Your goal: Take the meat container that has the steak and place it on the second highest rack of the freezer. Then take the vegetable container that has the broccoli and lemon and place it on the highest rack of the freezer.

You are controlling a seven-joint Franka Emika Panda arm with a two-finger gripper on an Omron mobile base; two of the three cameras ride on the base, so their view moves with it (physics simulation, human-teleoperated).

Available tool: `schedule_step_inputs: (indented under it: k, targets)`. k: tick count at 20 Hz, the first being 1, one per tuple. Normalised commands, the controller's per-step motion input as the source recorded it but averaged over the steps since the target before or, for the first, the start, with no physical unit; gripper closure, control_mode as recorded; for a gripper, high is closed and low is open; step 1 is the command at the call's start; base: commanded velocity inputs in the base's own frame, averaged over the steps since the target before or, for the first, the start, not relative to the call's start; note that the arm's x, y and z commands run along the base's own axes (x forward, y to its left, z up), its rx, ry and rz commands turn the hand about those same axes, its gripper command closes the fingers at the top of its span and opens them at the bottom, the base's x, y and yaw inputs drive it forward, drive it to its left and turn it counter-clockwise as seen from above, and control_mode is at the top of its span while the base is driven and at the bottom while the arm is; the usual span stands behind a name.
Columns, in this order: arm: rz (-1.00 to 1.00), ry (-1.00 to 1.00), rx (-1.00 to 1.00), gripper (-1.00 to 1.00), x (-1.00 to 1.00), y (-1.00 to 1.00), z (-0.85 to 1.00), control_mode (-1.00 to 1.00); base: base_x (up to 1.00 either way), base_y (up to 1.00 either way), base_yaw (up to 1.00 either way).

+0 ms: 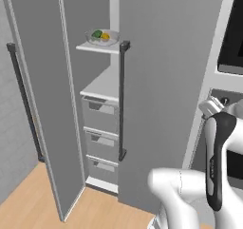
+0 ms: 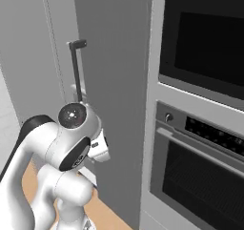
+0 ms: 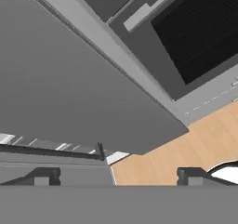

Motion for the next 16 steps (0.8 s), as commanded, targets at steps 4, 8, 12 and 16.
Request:
schedule_step_inputs:
  k: [4, 8, 12, 16]
  targets:
    - [0.0, 0.0, 0.0, -1.0, 0.0, 0.0, 0.0, 1.0, -0.69, -0.98, -0.03]
    - [0.0, 0.0, 0.0, -1.0, 0.0, 0.0, 0.0, 1.0, -0.48, -1.0, -0.07]
    - [0.0, 0.0, 0.0, -1.0, 0.0, 0.0, 0.0, 1.0, -0.54, -1.0, -0.09]
    - [0.0, 0.0, 0.0, -1.0, 0.0, 0.0, 0.0, 1.0, -0.52, -1.0, -0.1]
